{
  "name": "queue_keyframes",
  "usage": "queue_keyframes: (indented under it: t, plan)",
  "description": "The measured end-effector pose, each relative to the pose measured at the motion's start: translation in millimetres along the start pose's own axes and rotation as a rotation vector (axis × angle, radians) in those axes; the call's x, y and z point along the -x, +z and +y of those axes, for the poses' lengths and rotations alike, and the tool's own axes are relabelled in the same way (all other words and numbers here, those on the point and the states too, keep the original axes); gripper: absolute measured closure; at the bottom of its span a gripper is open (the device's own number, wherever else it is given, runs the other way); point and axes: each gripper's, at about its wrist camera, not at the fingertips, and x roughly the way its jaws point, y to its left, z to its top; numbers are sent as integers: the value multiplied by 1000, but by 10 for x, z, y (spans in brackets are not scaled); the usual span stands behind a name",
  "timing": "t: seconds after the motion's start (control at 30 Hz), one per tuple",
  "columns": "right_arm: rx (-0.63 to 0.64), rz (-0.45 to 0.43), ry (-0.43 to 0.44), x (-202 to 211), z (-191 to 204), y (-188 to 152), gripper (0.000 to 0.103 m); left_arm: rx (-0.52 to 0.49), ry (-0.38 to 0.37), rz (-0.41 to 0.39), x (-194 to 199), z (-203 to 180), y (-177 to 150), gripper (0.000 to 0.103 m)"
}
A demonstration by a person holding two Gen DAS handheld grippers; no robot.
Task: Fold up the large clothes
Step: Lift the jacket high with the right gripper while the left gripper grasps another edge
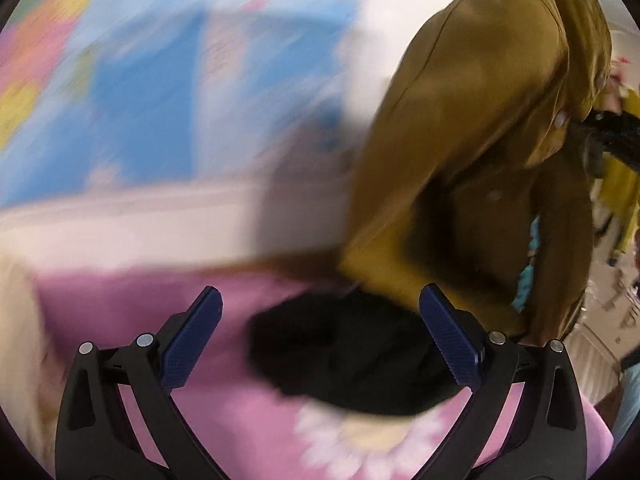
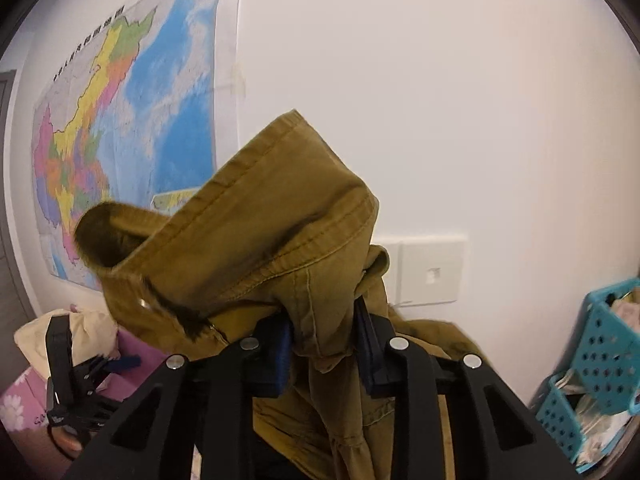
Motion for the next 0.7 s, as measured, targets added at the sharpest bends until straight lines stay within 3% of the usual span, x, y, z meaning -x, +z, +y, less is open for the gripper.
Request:
queue_keyframes:
  t: [0.1, 0.13, 0.17, 0.2, 0.27, 0.3, 0.4, 0.47, 0.7]
  plan:
    - [-10, -3, 12, 101, -141, 60, 77, -44, -40, 1, -334, -192, 133, 5]
    - [0, -8, 5, 118, -144, 74, 78, -63, -11, 9, -442, -229, 152, 6]
    - [3, -16, -8, 148, -174, 85, 78, -81, 32, 22, -606, -281, 171, 12]
    - [-3, -20, -8, 122, -116, 70, 78, -75, 32, 39, -723, -298, 181, 23]
    - [-18, -31, -24, 146, -173, 114, 78, -27, -3, 107, -904, -287, 218, 89]
    - [-36, -39, -29, 204, -261, 136, 78, -2, -33, 123, -944, -281, 247, 96]
    - [-51, -65, -75, 352, -387, 240, 79, -43, -20, 91, -850, -475, 404, 101]
    - [-65, -97, -107, 517, -472, 336, 80, -103, -36, 24, -636, -711, 558, 102]
    - [-32, -276, -189, 1578, -597, 879, 82, -134, -131, -203, 319, -1296, 1346, 102]
